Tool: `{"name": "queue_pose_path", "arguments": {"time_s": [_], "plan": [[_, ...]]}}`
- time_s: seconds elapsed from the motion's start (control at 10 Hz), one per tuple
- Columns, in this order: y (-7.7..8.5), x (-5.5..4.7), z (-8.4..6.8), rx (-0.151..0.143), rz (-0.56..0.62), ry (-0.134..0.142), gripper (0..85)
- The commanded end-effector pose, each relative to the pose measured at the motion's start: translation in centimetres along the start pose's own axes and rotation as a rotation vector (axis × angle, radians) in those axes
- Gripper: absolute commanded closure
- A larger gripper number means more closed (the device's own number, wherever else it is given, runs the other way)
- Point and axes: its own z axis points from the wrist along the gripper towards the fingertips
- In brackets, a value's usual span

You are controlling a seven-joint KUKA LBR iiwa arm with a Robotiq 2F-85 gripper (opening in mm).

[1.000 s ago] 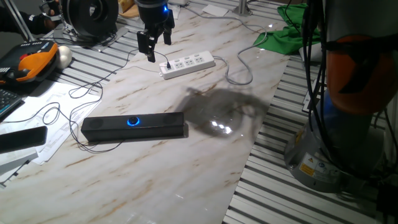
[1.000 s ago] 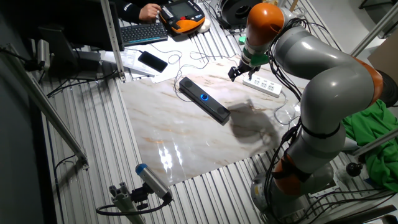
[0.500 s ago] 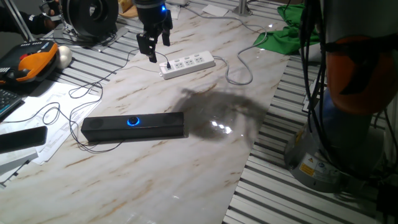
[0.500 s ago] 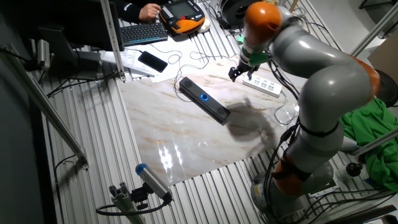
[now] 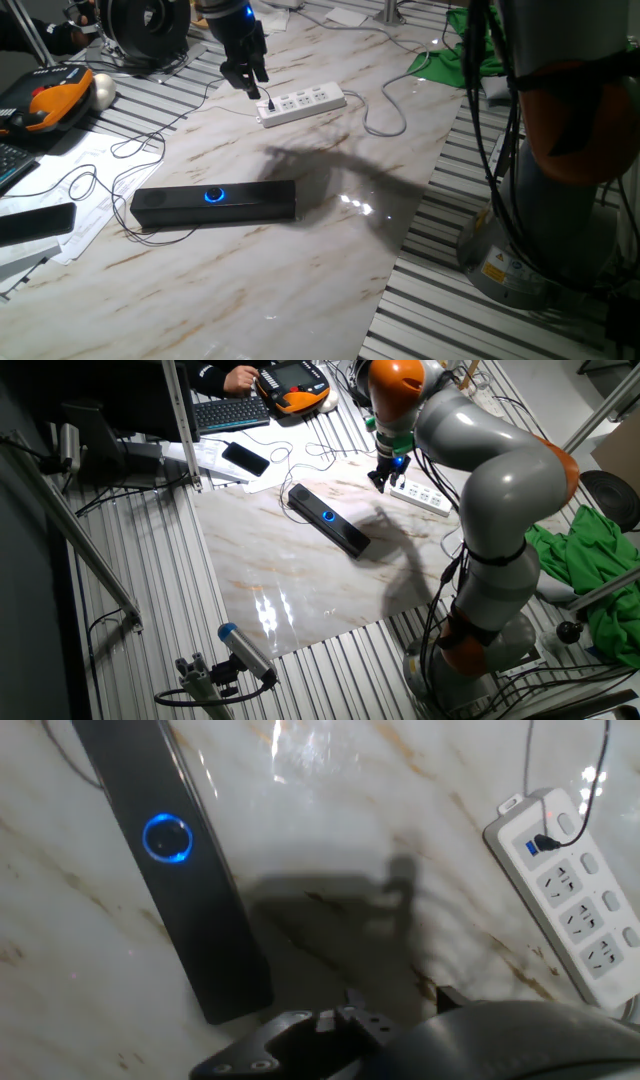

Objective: Turn the knob to increase the volume of the speaker

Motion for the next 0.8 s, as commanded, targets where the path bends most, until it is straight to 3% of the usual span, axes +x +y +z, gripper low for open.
{"name": "queue_pose_path", "arguments": {"time_s": [0.0, 0.7], "plan": [[-0.01, 0.01, -0.02, -0.001, -0.006, 0.000, 85.0], [-0.05, 0.00, -0.03, -0.002, 0.014, 0.001, 85.0]]}}
